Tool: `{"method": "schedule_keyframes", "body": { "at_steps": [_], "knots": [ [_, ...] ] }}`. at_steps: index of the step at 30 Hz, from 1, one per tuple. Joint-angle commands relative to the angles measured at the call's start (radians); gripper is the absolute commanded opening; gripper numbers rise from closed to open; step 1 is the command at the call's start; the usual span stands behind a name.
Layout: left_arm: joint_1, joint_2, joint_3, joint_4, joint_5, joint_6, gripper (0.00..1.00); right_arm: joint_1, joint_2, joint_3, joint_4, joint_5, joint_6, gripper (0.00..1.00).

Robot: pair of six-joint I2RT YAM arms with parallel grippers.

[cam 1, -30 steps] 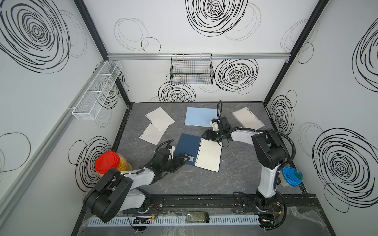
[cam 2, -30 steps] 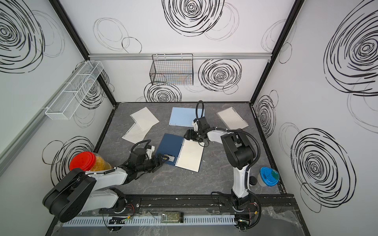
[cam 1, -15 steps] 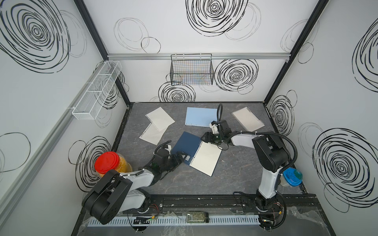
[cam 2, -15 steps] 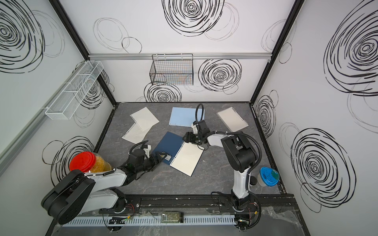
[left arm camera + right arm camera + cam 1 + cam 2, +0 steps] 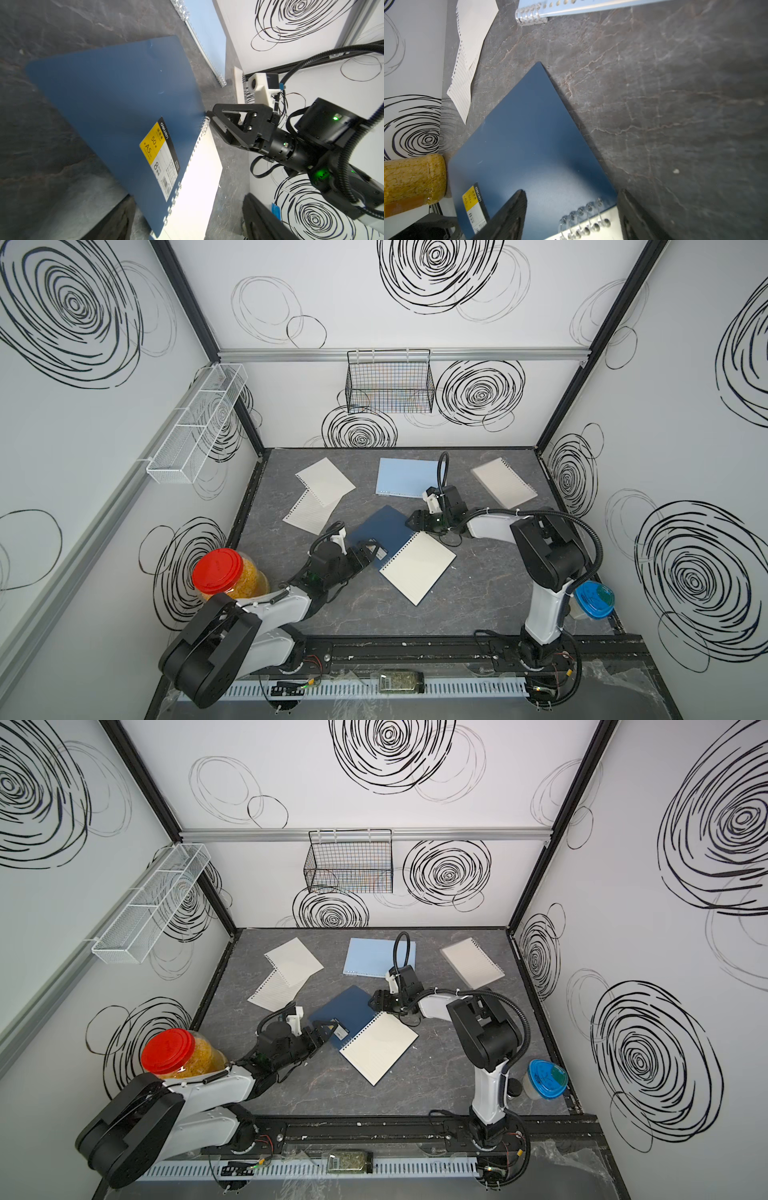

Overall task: Tear off pages from different notebooks
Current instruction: Close the notebook at the center of the board.

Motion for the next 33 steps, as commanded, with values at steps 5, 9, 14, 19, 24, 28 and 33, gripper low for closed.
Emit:
{"method": "schedule_keyframes", "body": {
  "at_steps": [5,9,14,19,24,28,33],
  "knots": [
    [-0.029,-0.082,0.054,0.069,-0.037,0.098,0.81,0.030,0.006,-0.027,-0.089,-0.035,0.007,0.72],
    [-0.035,-0.088,0.067,0.074,-0.025,0.143,0.80,0.032,0.000,-0.020,-0.092,-0.046,-0.004,0.72],
    [-0.054,-0.076,0.100,0.063,0.002,0.211,0.77,0.033,-0.010,-0.016,-0.090,-0.056,-0.013,0.72],
    [-0.070,-0.079,0.137,-0.006,0.001,0.279,0.75,0.027,-0.027,-0.009,-0.097,-0.062,-0.021,0.72],
    [-0.086,-0.108,0.174,-0.082,0.003,0.348,0.74,-0.011,-0.097,-0.034,-0.077,-0.074,-0.005,0.72],
    [-0.111,-0.132,0.195,-0.125,0.005,0.385,0.76,-0.051,-0.190,-0.070,-0.065,-0.071,0.011,0.74],
    [-0.152,-0.109,0.213,-0.159,0.042,0.405,0.76,-0.113,-0.317,-0.116,-0.099,-0.026,0.034,0.74]
  ]
}}
